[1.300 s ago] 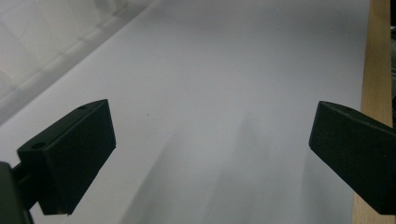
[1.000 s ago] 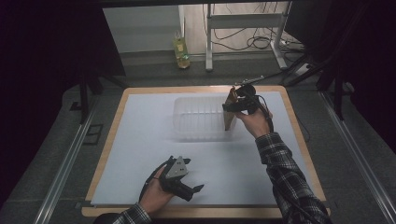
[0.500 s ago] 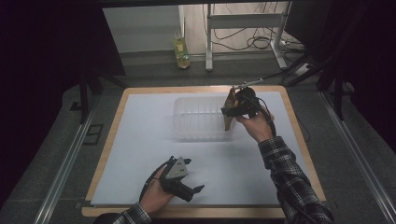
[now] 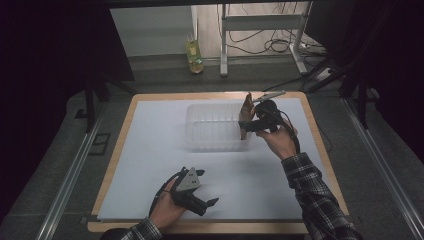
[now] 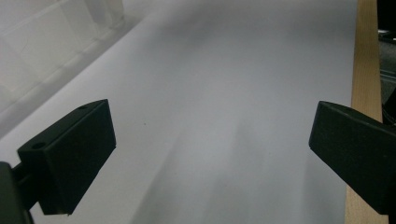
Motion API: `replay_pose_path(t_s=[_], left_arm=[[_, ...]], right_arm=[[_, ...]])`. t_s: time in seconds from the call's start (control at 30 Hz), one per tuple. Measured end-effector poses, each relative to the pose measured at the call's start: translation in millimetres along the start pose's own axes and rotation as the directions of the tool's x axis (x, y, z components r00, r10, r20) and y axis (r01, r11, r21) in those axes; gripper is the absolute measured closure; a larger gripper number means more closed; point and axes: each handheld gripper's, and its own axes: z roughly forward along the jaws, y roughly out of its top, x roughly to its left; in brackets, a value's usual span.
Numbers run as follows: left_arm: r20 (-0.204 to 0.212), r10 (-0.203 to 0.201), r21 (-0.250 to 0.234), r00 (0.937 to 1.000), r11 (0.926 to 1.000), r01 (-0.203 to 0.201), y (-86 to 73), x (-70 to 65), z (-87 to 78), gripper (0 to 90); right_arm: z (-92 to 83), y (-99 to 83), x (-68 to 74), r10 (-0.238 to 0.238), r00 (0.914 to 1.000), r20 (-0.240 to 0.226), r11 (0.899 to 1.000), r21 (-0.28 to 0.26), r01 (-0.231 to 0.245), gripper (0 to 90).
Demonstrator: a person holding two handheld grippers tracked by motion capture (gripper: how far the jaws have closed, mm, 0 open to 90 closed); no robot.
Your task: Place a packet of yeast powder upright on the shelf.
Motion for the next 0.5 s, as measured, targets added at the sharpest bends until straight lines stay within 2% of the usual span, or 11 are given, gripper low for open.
replay_pose_path(t_s=[0.5], left_arm=[[-0.024,-0.011,0.000,0.9997,0.9999,0.011,-0.4,2.0,-0.7,0.0]], right_arm=[[-8.5,-15.2,3.8,-0.018,0.9997,-0.015,1.000,-0.023,0.018,15.2]])
